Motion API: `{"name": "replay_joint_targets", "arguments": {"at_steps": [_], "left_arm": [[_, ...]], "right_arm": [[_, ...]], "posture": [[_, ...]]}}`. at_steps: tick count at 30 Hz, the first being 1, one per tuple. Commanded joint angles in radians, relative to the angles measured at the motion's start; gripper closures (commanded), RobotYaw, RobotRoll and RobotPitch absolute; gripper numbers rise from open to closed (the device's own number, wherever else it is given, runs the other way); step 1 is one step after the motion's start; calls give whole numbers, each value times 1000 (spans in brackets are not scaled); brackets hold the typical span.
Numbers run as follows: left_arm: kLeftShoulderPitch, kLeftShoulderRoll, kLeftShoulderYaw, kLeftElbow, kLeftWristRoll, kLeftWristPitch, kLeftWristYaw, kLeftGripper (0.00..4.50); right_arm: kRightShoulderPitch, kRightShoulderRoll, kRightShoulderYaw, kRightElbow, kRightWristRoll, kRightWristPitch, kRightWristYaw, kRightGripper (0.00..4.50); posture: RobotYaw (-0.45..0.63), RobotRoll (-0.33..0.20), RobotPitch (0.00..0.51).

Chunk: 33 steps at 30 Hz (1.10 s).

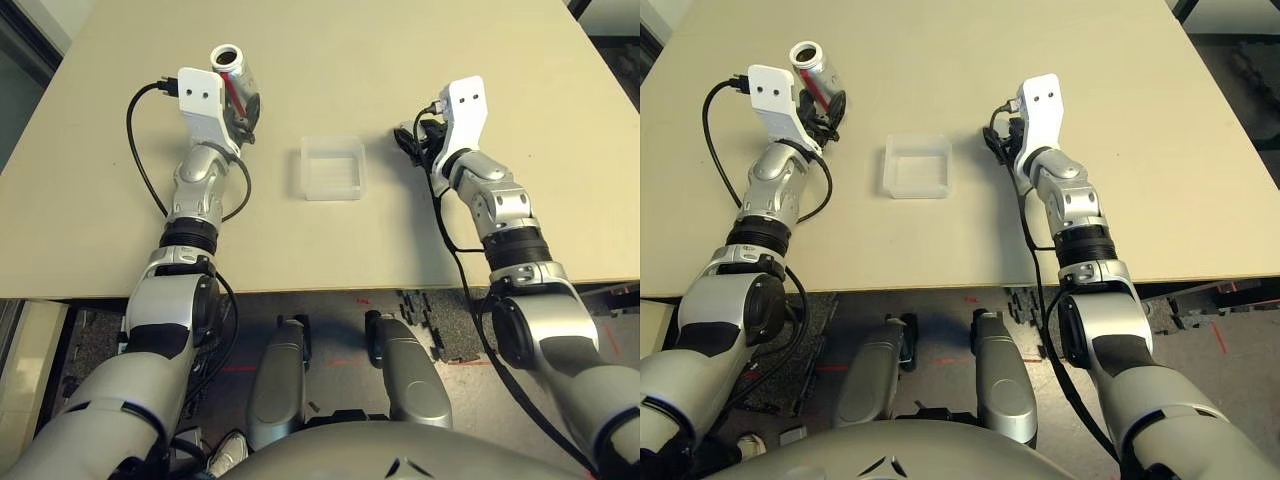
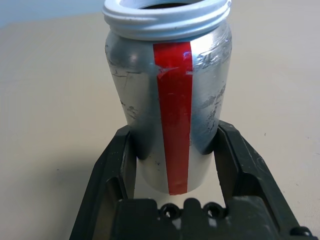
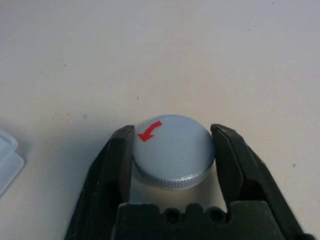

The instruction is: Pour the medicine from the bottle into the box.

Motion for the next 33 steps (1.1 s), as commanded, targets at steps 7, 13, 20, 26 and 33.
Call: {"name": "replay_joint_targets", "arguments": {"at_steps": [7,13,20,26,33], "left_arm": [[-27,36,14,37,-1,-1,3,2103],[-75,84,-15,53,31,-28,-27,2103],[-189,178,-169,73,215,-164,-53,2103],[-291,265,-387,50,481,-401,-23,2103],[-418,379,-642,-20,889,-633,201,2103]], "right_arm": [[-19,-45,-31,-34,18,40,13,0],[-7,-137,-27,-253,58,202,95,0],[81,-338,7,-623,202,583,301,0],[235,-556,60,-921,369,823,490,0],[268,-538,114,-980,389,839,467,0]], "posture": [[21,0,194],[24,0,196],[34,0,202],[24,0,205],[14,0,204]]}}
